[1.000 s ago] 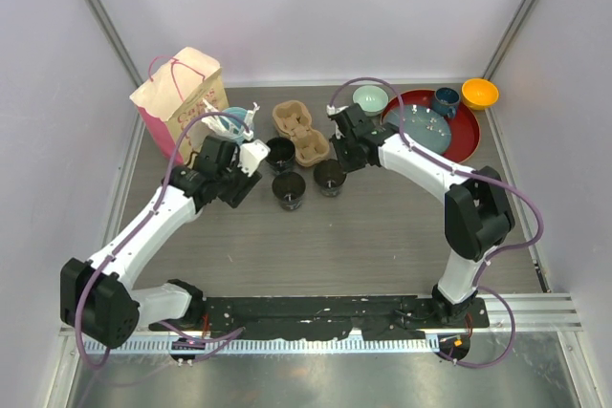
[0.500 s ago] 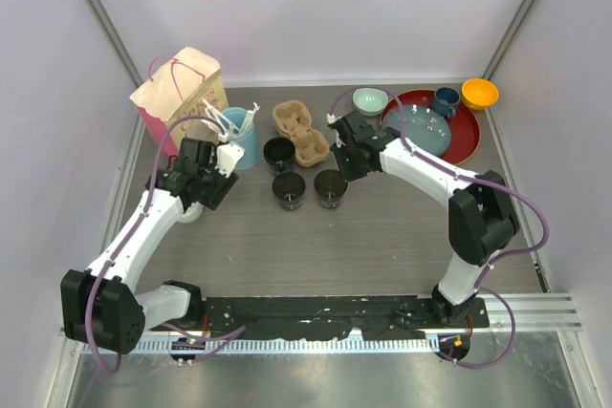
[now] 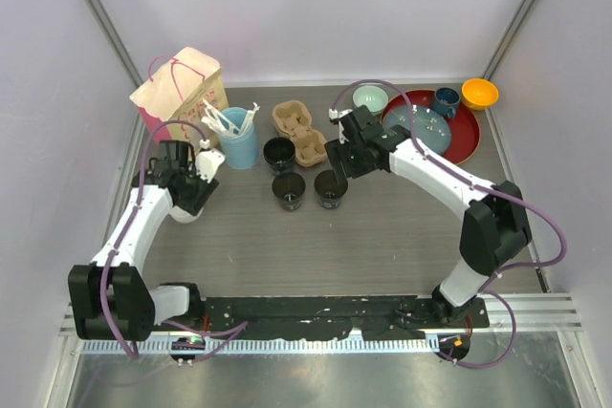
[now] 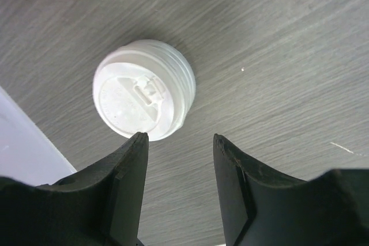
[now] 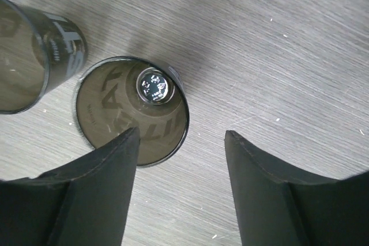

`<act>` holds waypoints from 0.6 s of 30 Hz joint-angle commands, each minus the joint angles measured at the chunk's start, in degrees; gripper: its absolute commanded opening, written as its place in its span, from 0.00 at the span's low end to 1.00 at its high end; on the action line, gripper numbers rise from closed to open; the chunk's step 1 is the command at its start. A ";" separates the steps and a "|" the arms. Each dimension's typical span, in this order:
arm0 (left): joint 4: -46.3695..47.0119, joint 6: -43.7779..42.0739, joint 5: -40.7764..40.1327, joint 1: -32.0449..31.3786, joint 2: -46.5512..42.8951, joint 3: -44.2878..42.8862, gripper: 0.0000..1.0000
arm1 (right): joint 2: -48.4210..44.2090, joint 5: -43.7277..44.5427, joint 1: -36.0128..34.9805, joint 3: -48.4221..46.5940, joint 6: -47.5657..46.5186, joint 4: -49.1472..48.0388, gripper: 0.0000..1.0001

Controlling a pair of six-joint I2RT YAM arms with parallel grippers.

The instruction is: Pack the takeout coffee

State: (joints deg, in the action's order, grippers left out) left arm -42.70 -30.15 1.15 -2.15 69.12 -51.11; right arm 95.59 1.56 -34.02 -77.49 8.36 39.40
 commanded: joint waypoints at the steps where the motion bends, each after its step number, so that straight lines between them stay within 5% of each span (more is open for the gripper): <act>1: -2.13 -4.12 3.95 0.48 0.75 -0.40 0.52 | -6.11 -0.77 -0.17 -2.31 -2.64 -1.69 0.70; 7: -1.69 -7.02 2.20 1.09 1.19 0.93 0.42 | -10.95 -0.51 -0.17 0.94 -5.46 -4.50 0.75; 18: 1.56 -8.61 3.42 4.44 4.79 0.66 0.39 | -12.80 3.35 -0.26 4.54 -6.51 -5.47 0.75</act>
State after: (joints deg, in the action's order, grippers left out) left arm -43.59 -37.78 3.11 1.98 72.40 -50.30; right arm 84.03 2.98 -34.02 -73.17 3.03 36.01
